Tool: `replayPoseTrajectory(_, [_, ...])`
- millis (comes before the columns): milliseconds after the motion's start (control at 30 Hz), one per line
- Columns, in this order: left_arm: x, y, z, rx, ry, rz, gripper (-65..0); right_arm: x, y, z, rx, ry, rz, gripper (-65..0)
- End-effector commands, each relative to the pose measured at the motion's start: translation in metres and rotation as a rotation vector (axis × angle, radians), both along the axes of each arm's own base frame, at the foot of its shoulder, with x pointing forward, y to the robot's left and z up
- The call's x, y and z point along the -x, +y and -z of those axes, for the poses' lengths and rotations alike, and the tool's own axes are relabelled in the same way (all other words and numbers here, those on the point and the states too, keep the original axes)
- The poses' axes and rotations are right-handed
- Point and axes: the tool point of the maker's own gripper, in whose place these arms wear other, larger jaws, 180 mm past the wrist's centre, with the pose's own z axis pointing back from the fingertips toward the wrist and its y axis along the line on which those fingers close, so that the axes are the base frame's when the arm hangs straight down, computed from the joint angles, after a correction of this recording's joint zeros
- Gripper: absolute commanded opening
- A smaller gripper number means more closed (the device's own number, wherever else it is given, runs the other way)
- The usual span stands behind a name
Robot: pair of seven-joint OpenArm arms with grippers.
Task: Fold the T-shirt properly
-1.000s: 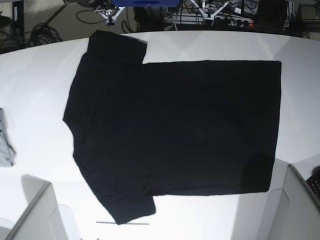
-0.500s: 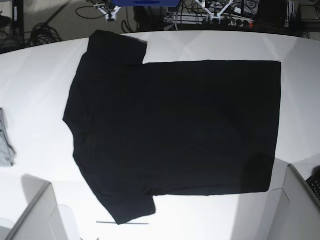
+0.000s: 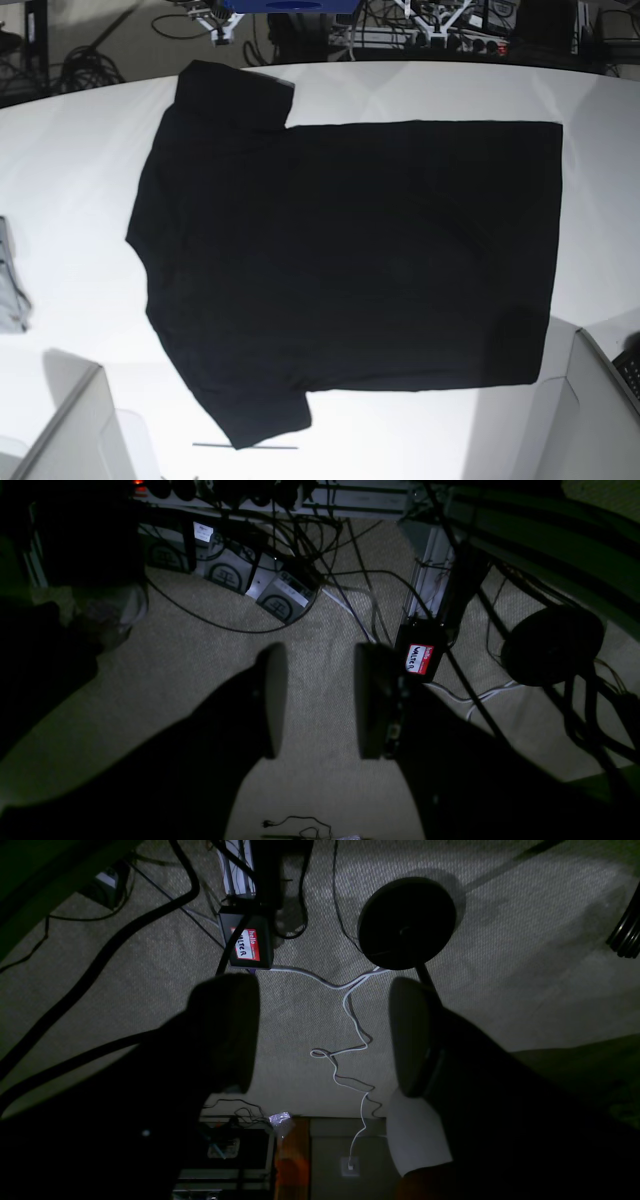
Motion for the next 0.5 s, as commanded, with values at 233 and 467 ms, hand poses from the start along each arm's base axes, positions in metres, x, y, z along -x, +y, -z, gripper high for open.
replayPoseTrajectory(233, [0.0031, 0.0011, -0.0003, -0.005, 0.004, -0.007, -63.8, 0.0027, -0.0009, -0.0002, 0.003, 0.003, 0.009, -65.0])
replayPoseTrajectory(467, [0.0028, 0.0011, -0.0004, -0.005, 0.002, -0.002, -65.0, 0.0021, -0.0022, -0.0002, 0.006, 0.002, 0.006, -65.0])
